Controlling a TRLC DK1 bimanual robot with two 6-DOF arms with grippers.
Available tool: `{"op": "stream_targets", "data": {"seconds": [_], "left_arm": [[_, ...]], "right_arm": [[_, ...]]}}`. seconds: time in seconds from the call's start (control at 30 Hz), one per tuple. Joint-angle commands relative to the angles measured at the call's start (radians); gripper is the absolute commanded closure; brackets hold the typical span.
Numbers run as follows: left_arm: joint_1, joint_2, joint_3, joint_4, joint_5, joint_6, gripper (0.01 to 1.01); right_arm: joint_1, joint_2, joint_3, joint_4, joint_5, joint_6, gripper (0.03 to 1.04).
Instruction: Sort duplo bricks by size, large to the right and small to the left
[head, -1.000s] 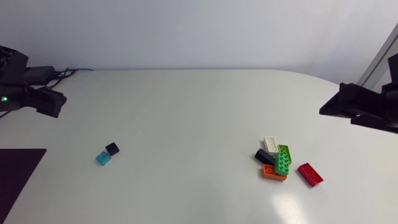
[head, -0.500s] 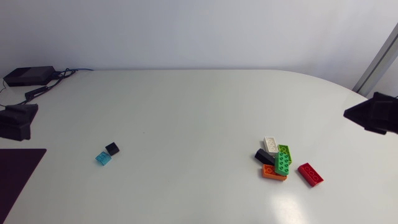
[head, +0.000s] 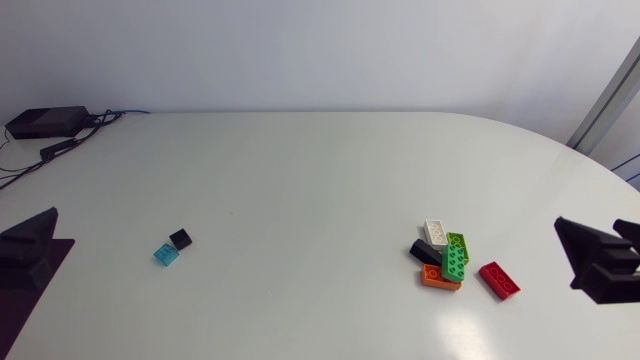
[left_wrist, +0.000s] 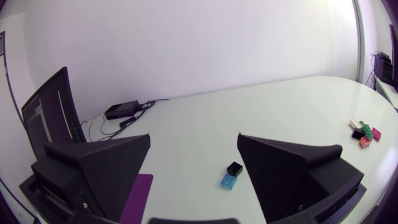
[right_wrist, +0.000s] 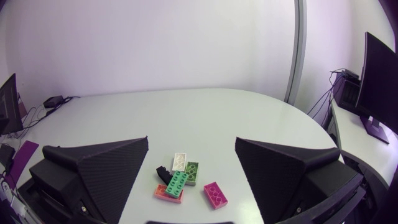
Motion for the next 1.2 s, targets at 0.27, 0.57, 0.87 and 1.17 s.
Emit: {"op": "stream_targets", "data": {"seconds": [0.27, 0.57, 0.87, 1.17], "left_arm": [[-0.017, -0.059, -0.129, 0.142, 0.009, -0.111, 0.057], [-0.058, -0.102, -0.265, 0.292, 0.014, -0.155, 0.057], [-0.099, -0.145, -0.402, 0.443, 0.020, -0.198, 0.056], [-0.140, -0.187, -0.539, 0.593, 0.025, -0.241, 0.056]], "right_arm": [[0.000, -0.142, -0.189, 0.215, 0.029, -0.097, 0.06], [-0.007, -0.140, -0.313, 0.365, 0.017, -0.083, 0.06], [-0.013, -0.137, -0.437, 0.515, 0.005, -0.068, 0.06], [-0.020, -0.135, -0.561, 0.665, -0.007, -0.054, 0.06]]}}
